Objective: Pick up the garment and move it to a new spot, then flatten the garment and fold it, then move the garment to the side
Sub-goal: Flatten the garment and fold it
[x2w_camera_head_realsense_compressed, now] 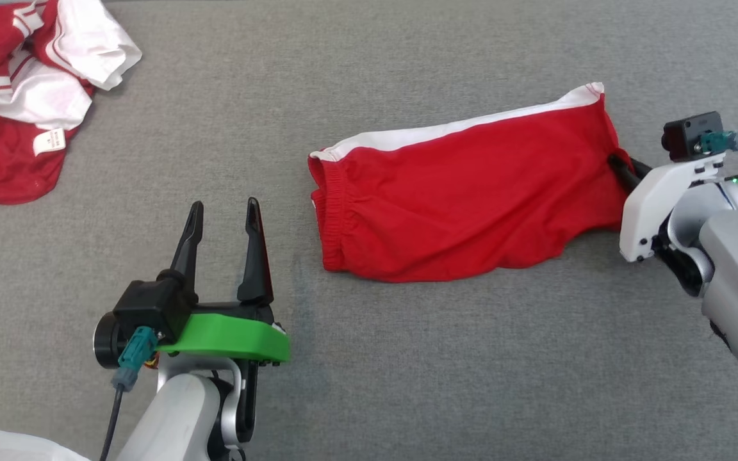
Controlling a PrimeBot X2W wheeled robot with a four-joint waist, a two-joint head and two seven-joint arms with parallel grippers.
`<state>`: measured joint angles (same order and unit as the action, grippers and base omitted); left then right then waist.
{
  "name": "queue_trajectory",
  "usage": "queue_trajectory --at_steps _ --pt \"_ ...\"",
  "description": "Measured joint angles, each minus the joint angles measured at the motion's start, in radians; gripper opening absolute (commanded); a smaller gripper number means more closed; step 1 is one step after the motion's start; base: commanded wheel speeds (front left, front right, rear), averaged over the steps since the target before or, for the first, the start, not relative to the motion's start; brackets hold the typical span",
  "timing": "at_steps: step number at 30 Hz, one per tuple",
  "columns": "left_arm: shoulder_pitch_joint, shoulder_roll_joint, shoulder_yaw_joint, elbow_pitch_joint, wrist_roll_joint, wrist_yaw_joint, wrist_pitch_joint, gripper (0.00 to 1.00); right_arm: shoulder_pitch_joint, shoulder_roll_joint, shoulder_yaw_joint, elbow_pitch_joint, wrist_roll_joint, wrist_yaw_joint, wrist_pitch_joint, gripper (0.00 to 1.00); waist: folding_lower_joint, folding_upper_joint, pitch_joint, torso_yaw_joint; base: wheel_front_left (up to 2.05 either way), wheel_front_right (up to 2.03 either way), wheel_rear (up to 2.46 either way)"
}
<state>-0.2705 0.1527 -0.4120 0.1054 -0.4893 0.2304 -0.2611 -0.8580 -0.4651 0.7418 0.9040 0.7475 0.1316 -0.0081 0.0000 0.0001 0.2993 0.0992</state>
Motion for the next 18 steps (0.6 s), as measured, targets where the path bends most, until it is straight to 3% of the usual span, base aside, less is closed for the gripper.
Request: queue_trajectory --at_steps 8,18 --pt "0.033 0.019 -0.001 0.031 0.008 0.006 0.000 1.00 0.127 0.080 -0.085 0.008 0.007 0.000 -0.132 0.00 0.0000 0.0000 -0.049 -0.105 0.00 0.00 0.00" --pt "0.045 0.029 -0.003 0.063 0.007 0.004 0.000 1.00 0.158 0.120 -0.142 0.026 0.003 0.000 -0.146 0.00 0.0000 0.0000 -0.108 -0.168 0.00 0.00 0.00"
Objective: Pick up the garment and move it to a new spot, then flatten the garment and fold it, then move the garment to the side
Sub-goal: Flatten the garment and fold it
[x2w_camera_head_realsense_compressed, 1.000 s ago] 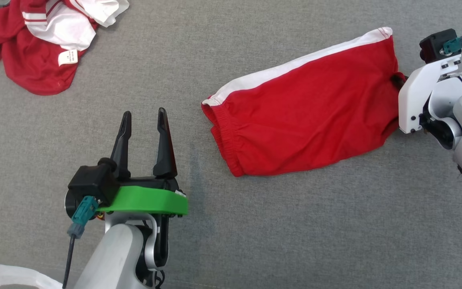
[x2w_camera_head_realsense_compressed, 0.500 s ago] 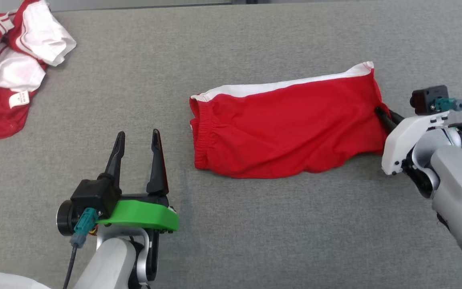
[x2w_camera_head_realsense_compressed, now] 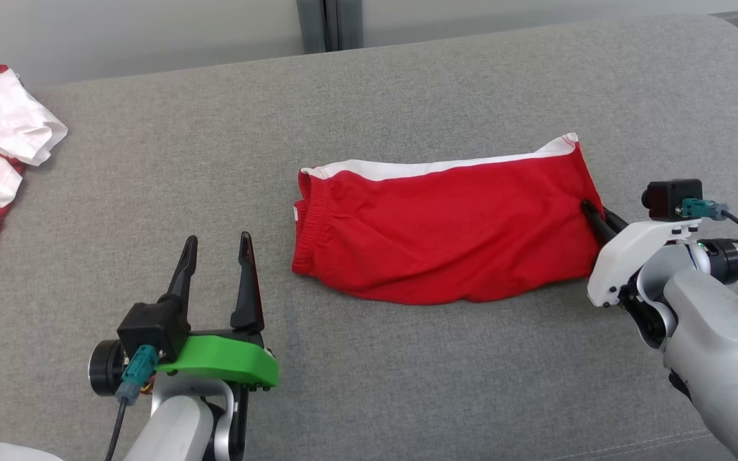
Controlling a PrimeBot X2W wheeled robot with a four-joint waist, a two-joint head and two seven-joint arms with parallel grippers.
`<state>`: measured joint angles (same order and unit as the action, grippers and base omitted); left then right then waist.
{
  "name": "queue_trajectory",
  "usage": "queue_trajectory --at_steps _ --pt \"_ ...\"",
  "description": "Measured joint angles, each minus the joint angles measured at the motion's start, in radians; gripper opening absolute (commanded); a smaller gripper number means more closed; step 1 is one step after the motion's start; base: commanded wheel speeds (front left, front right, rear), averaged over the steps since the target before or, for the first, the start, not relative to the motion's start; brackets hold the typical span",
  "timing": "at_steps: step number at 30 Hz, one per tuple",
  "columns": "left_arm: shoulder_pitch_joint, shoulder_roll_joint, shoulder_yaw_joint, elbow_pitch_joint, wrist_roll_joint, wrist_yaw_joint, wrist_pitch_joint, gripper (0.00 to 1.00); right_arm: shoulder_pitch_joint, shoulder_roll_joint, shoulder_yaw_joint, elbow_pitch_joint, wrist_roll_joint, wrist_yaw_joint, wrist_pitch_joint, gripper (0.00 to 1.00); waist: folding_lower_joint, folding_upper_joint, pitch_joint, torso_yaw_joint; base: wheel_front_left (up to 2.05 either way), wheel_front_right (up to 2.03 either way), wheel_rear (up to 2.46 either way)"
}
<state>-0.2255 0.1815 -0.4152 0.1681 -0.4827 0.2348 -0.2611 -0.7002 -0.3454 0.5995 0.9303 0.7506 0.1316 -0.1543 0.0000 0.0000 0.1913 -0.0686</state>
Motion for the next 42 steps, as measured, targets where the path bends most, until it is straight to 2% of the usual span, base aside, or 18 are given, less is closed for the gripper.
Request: queue_trajectory --at_steps 5,11,17,22,29,41,42 --pt "0.000 -0.008 -0.002 0.006 -0.008 -0.002 0.000 1.00 -0.020 -0.009 -0.019 0.015 -0.018 0.000 0.018 0.00 0.0000 0.0000 -0.013 0.020 0.00 0.00 0.00" --pt "0.004 -0.019 0.008 0.011 -0.015 -0.004 -0.001 1.00 -0.039 0.004 -0.015 -0.084 0.002 -0.001 0.060 0.00 0.0000 0.0000 -0.030 0.060 0.00 0.00 0.00" --pt "0.013 -0.033 0.019 0.014 -0.017 -0.009 -0.001 1.00 -0.037 0.042 0.001 -0.223 0.023 -0.001 0.114 0.00 0.0000 0.0000 -0.049 0.108 0.00 0.00 0.00" --pt "0.014 -0.043 0.030 0.006 -0.016 -0.015 -0.002 1.00 -0.032 0.108 0.007 -0.290 0.033 -0.001 0.162 0.00 0.0000 0.0000 -0.055 0.153 0.00 0.00 0.00" --pt "0.014 -0.060 0.042 0.002 -0.008 -0.030 -0.002 1.00 -0.020 0.192 0.025 -0.277 0.016 -0.001 0.204 0.00 0.0000 0.0000 -0.043 0.211 0.00 0.00 0.00" --pt "0.012 -0.086 0.076 0.007 0.009 -0.050 -0.002 1.00 -0.019 0.242 0.049 -0.169 -0.013 -0.001 0.221 0.00 0.0000 0.0000 -0.013 0.254 0.00 0.00 0.00" --pt "0.012 -0.088 0.079 0.007 0.010 -0.050 -0.002 1.00 -0.019 0.245 0.051 -0.168 -0.012 -0.001 0.217 0.13 0.0000 0.0000 -0.013 0.252 0.00 0.00 0.00"
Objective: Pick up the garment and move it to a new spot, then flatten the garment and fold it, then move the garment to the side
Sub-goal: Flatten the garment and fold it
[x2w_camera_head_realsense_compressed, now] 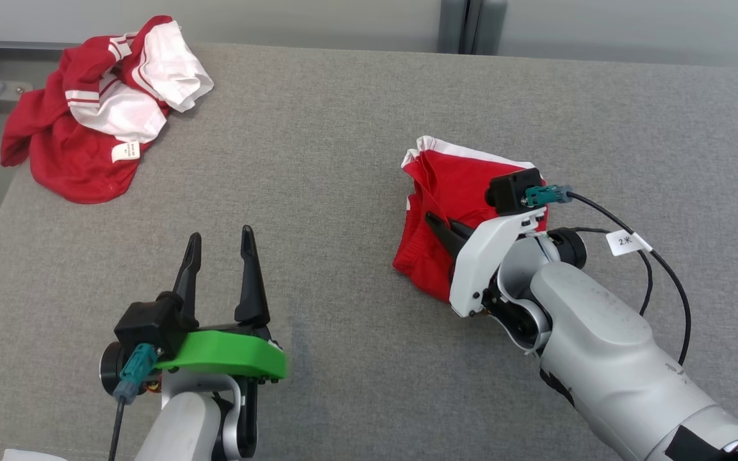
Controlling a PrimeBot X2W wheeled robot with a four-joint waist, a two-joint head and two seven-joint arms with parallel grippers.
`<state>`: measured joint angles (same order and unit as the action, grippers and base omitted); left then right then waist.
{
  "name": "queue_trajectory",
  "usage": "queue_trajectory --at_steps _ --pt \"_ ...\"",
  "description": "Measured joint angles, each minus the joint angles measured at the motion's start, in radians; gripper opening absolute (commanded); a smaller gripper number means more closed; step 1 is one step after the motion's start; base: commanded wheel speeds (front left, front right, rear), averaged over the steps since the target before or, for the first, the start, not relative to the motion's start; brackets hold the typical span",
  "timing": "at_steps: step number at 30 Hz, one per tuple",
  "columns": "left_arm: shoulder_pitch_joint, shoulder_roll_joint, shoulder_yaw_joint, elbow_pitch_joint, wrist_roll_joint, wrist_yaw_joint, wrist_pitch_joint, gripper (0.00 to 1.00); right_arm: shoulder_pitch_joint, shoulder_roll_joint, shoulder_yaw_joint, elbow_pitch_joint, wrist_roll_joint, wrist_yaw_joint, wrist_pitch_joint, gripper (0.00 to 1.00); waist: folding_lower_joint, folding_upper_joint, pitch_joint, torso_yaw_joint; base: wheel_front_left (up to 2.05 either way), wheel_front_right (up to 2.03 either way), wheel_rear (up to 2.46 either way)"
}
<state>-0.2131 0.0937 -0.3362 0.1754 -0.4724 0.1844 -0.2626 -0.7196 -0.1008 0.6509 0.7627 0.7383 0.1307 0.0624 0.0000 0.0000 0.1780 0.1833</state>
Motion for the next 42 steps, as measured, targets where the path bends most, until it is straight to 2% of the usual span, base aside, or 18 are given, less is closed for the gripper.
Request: queue_trajectory --at_steps 2,8,12,17,22,23,24,25,26,27,28,31,42 --pt "0.000 -0.003 0.004 0.002 0.004 -0.001 0.000 1.00 0.000 0.002 0.006 -0.002 0.002 0.000 -0.005 0.98 0.0000 0.0000 -0.002 -0.006 0.00 0.00 0.00" --pt "0.001 -0.011 0.011 0.012 0.016 -0.008 0.000 1.00 0.016 0.001 0.023 -0.048 0.020 0.000 -0.045 1.00 0.0000 0.0000 -0.013 -0.031 0.00 0.00 0.00" --pt "0.004 -0.015 0.013 0.017 0.018 -0.010 0.000 1.00 0.024 -0.015 0.024 -0.120 0.049 0.000 -0.067 1.00 0.0000 0.0000 -0.024 -0.053 0.00 0.00 0.00" --pt "0.015 -0.017 0.013 0.020 0.025 -0.014 0.000 1.00 0.039 -0.081 -0.027 -0.182 0.047 0.000 -0.101 1.00 0.0000 0.0000 -0.035 -0.078 0.00 0.00 0.00" --pt "0.015 -0.019 0.014 0.018 0.028 -0.018 0.000 1.00 0.051 -0.133 -0.080 -0.173 -0.009 0.000 -0.114 1.00 0.0000 0.0000 -0.033 -0.084 0.00 0.00 0.00" --pt "0.015 -0.019 0.013 0.019 0.028 -0.019 0.000 1.00 0.058 -0.144 -0.085 -0.162 -0.026 0.000 -0.114 0.89 0.0000 0.0000 -0.031 -0.083 0.00 0.00 0.00" --pt "0.015 -0.019 0.013 0.019 0.029 -0.019 0.000 1.00 0.064 -0.154 -0.085 -0.150 -0.042 0.000 -0.114 0.47 0.0000 0.0000 -0.029 -0.080 0.00 0.00 0.00" --pt "0.015 -0.019 0.014 0.019 0.030 -0.019 0.000 1.00 0.068 -0.164 -0.085 -0.140 -0.058 0.000 -0.114 0.40 0.0000 0.0000 -0.028 -0.078 0.00 0.00 0.00" --pt "0.015 -0.019 0.014 0.019 0.030 -0.019 0.000 1.00 0.074 -0.175 -0.083 -0.126 -0.073 0.000 -0.113 0.27 0.0000 0.0000 -0.026 -0.074 0.00 0.00 0.00" --pt "0.015 -0.019 0.015 0.019 0.031 -0.019 0.000 1.00 0.081 -0.184 -0.079 -0.114 -0.086 0.000 -0.113 0.05 0.0000 0.0000 -0.024 -0.071 0.00 0.00 0.00" --pt "0.014 -0.019 0.016 0.019 0.031 -0.019 0.000 1.00 0.086 -0.192 -0.072 -0.100 -0.101 0.000 -0.113 0.00 0.0000 0.0000 -0.022 -0.067 0.00 0.00 0.00" --pt "0.014 -0.019 0.018 0.019 0.034 -0.021 0.000 1.00 0.100 -0.198 -0.051 -0.062 -0.144 0.000 -0.114 0.00 0.0000 0.0000 -0.017 -0.055 0.00 0.00 0.00" --pt "0.012 -0.018 0.020 0.019 0.038 -0.025 0.000 1.00 0.086 -0.149 0.038 0.048 -0.138 0.000 -0.157 0.00 0.0000 0.0000 -0.006 -0.005 0.00 0.00 0.00"
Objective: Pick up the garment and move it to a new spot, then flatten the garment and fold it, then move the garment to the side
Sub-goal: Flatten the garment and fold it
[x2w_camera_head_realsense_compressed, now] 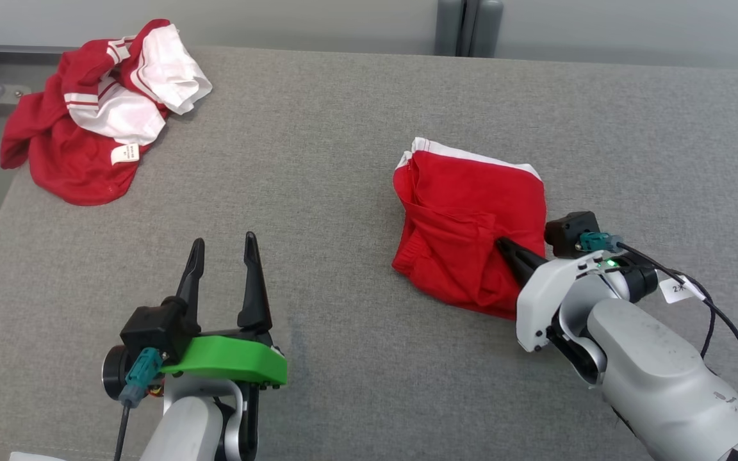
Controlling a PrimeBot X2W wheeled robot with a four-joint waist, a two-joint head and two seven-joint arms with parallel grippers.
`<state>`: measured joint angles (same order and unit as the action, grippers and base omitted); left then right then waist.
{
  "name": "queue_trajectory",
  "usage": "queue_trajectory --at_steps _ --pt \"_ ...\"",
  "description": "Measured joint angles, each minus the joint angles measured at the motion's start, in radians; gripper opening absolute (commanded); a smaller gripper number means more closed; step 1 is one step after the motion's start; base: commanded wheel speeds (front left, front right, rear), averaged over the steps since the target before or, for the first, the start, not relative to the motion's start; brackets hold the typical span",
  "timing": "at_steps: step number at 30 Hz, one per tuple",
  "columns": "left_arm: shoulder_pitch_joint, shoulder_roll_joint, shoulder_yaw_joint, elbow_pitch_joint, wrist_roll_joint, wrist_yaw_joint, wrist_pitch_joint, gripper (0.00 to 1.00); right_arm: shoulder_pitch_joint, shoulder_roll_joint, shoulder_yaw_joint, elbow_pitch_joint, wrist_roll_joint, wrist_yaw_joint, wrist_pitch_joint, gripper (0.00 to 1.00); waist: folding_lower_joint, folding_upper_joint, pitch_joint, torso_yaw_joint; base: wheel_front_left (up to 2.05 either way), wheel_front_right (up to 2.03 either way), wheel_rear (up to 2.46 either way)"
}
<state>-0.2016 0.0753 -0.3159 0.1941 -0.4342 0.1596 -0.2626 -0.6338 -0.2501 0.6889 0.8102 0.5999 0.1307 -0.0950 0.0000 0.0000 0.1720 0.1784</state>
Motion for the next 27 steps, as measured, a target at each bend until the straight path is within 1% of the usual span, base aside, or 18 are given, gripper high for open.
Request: queue_trajectory --at_steps 10,16,20,27 --pt "0.001 0.002 0.000 0.004 0.002 0.000 0.000 1.00 -0.053 0.004 0.159 -0.036 0.066 0.000 -0.096 0.00 0.0000 0.0000 -0.012 0.034 0.00 0.00 0.00" --pt "0.002 0.002 -0.001 0.004 0.002 0.001 0.000 1.00 -0.058 0.008 0.292 -0.077 0.110 0.000 -0.087 0.00 0.0000 0.0000 -0.018 0.038 0.00 0.00 0.00" --pt "0.002 0.002 0.000 0.002 0.002 0.003 0.000 1.00 -0.058 0.011 0.370 -0.078 0.139 0.000 -0.081 0.00 0.0000 0.0000 -0.017 0.037 0.00 0.00 0.00" --pt "0.002 0.004 0.004 0.002 -0.001 0.007 0.000 1.00 -0.067 0.030 0.458 -0.045 0.188 0.000 -0.085 0.00 0.0000 0.0000 -0.017 0.024 0.00 0.00 0.00"
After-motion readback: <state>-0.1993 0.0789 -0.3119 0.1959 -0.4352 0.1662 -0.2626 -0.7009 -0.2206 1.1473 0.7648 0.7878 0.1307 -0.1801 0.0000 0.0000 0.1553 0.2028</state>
